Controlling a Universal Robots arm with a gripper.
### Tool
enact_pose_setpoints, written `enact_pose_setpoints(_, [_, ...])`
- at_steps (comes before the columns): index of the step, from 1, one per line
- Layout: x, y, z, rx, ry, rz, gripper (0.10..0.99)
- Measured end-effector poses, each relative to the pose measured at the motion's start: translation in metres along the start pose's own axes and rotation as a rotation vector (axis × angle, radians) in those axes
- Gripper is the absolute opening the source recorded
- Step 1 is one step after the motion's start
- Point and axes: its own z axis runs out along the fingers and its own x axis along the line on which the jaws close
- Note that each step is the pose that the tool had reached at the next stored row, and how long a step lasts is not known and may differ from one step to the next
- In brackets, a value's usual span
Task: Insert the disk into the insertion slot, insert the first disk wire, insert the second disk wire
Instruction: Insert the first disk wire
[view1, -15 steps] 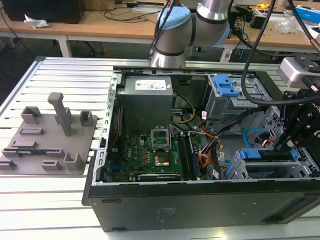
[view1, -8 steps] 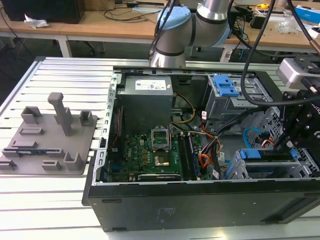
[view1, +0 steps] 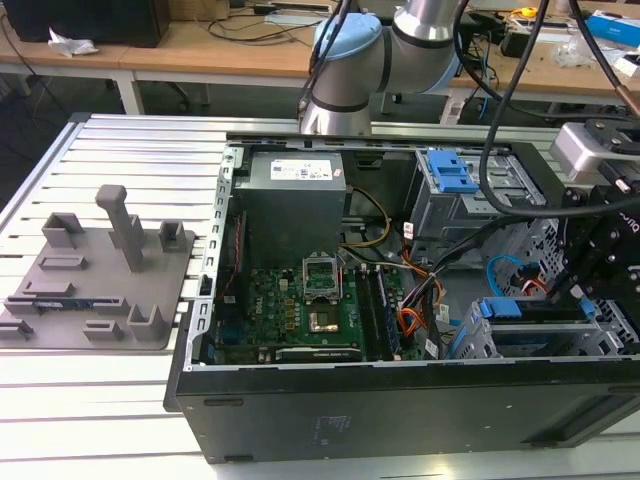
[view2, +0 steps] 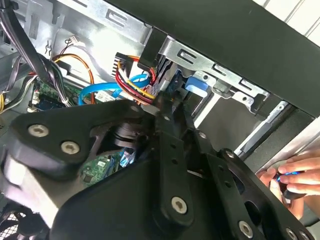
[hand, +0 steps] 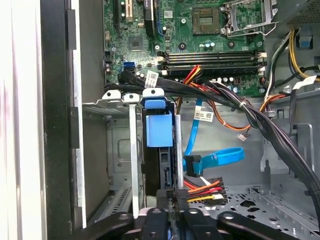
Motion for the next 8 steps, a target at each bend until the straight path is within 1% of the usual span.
enact_pose_setpoints(2, [-0.0001,0.0004,-0.0114,0.000,0.0011,0.000,0.357])
enact_pose_setpoints(3, [-0.0011,0.0007,-0.0161,0.000,0.0025,0.000,0.357])
enact_pose_setpoints(4, [-0.0031,0.0011,-0.0242,0.000,0.0056,0.000,0.424])
enact_pose_setpoints(5, [-0.0070,0.0017,-0.0342,0.001,0.0126,0.000,0.424])
enact_pose_setpoints(6, [-0.0075,0.0017,-0.0348,0.001,0.0146,0.001,0.424])
enact_pose_setpoints(8, [-0.0075,0.0017,-0.0348,0.001,0.0147,0.000,0.424])
